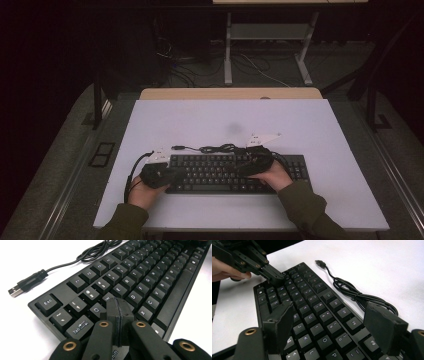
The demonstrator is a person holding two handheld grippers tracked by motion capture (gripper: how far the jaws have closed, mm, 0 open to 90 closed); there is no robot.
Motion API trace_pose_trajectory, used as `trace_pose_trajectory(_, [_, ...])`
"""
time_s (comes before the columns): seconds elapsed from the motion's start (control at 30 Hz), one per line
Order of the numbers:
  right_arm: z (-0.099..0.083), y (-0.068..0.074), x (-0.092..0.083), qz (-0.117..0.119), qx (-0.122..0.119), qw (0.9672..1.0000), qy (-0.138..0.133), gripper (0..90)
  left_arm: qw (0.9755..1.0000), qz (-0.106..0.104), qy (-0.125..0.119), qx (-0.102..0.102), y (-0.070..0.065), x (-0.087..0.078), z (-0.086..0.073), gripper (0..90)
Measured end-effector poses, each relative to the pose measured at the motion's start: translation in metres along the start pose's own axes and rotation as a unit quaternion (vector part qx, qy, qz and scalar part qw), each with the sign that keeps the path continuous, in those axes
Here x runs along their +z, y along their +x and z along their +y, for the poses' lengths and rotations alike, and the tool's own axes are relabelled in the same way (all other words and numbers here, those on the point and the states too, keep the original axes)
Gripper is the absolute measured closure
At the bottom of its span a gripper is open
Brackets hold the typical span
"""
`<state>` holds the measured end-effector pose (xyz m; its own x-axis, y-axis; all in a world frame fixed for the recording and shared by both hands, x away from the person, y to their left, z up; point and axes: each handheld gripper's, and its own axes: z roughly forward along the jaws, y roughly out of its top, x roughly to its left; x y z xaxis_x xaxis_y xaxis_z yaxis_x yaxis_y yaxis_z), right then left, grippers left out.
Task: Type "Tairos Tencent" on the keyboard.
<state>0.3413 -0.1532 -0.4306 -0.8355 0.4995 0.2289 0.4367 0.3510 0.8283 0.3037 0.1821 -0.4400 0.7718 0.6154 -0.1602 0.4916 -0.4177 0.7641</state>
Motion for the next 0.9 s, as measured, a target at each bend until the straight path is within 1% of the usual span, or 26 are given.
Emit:
trace_pose_trajectory(0.13, [0.000,0.000,0.000,0.000,0.000,1.0000,0.000,23.7,1.0000,0.002,0.004,0.005,0.000,0.000,0.000,89.2])
trace_pose_trajectory(0.27, [0.000,0.000,0.000,-0.001,0.001,1.0000,-0.001,23.8,1.0000,0.003,0.003,0.004,-0.001,-0.001,0.001,89.2])
trace_pose_trajectory(0.33, [0.000,0.000,0.000,0.000,0.001,1.0000,-0.002,23.8,0.9999,0.004,0.004,0.009,-0.001,-0.001,0.002,89.1])
trace_pose_trajectory(0.4, [0.000,0.000,-0.001,0.000,0.000,1.0000,-0.003,23.7,1.0000,0.004,0.000,0.009,-0.003,-0.001,0.003,89.1])
trace_pose_trajectory(0.47, [0.000,0.000,-0.001,0.000,0.001,1.0000,-0.004,23.7,0.9998,0.007,0.004,0.016,-0.004,-0.001,0.004,89.1])
trace_pose_trajectory(0.67, [0.000,-0.001,-0.001,0.000,0.001,1.0000,-0.005,23.7,0.9998,0.006,0.001,0.017,-0.006,-0.002,0.005,88.9])
trace_pose_trajectory(0.9, [0.000,-0.001,-0.001,0.002,0.004,1.0000,-0.008,23.7,0.9998,0.006,-0.010,0.017,-0.011,-0.003,0.009,79.8])
